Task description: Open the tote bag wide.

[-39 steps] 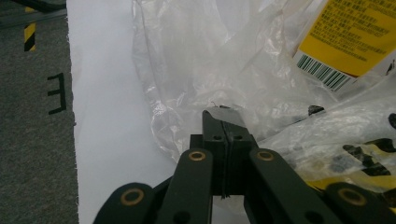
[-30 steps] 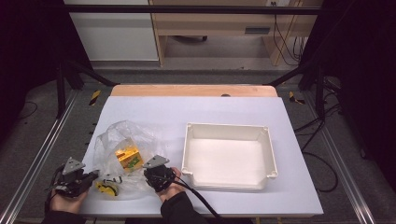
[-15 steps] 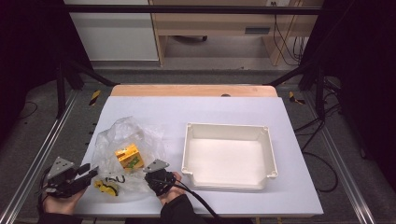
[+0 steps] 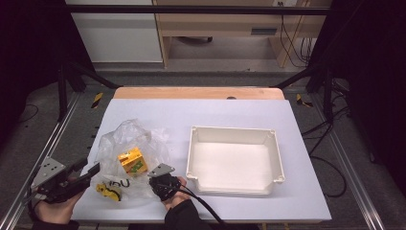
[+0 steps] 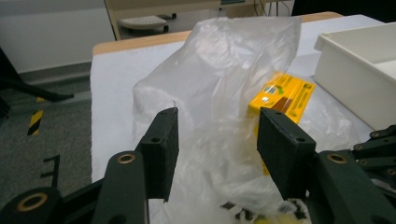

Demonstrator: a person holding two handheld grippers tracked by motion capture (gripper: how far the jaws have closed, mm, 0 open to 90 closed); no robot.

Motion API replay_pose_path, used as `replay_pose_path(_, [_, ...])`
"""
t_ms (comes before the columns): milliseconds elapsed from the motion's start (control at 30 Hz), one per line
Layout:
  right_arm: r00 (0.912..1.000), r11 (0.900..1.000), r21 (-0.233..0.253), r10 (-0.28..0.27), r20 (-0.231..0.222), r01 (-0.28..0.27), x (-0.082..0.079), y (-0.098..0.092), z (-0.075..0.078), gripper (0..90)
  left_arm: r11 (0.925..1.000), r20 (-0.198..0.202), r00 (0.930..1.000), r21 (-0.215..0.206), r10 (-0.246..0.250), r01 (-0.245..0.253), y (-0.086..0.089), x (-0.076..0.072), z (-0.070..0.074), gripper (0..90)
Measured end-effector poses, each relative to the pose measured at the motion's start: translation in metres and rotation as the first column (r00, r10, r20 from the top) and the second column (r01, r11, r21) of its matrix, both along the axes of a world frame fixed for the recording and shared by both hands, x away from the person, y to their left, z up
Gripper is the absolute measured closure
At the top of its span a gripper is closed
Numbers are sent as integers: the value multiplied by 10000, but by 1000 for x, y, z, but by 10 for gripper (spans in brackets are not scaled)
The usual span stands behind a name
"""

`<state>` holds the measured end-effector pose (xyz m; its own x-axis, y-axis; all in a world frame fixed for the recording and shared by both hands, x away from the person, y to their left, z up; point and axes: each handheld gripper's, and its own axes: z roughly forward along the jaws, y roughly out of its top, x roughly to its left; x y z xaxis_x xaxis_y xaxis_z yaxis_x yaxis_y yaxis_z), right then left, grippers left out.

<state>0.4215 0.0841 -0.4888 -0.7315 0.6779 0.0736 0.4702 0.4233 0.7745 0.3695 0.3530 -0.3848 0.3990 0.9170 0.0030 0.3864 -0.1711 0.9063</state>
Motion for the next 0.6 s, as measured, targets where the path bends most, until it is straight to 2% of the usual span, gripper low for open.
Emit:
replay_pose_path(33, [10000,10000,-10,19,16,-19,0,0,0,894,10000,0,10000,0,0,0,0,0,0,482])
replay_pose_path(100, [10000,10000,-18,19,17,-19,0,0,0,894,9988,-66,9994,367,-327,330,-10,7,4,480])
replay_pose_path(133, [10000,10000,-11,16,15,-16,0,0,0,894,9988,-66,9994,367,-327,330,-10,7,4,480])
replay_pose_path(200, [10000,10000,-3,20,4,-20,0,0,0,894,9973,-447,9976,501,-521,543,-17,18,1,480])
replay_pose_path(233, [10000,10000,-9,22,9,-22,0,0,0,894,9947,-756,9954,799,-588,648,-23,25,-4,481])
replay_pose_path(267, [10000,10000,-10,27,10,-27,0,0,0,894,9947,-756,9954,799,-588,648,-23,25,-4,481])
replay_pose_path(300, [10000,10000,-5,29,9,-29,0,0,0,894,9920,-1063,9929,1081,-542,657,-27,31,-9,481])
replay_pose_path(433, [10000,10000,-9,34,10,-34,0,0,0,895,9883,-1374,9886,1305,-609,790,-30,37,-16,509])
replay_pose_path(500, [10000,10000,-14,20,8,-20,0,0,0,894,9845,-1708,9831,1496,-654,915,-32,43,-21,582])
replay_pose_path(600, [10000,10000,-21,41,30,-41,0,0,0,894,9820,-1920,9807,1747,-368,710,-32,48,-25,710])
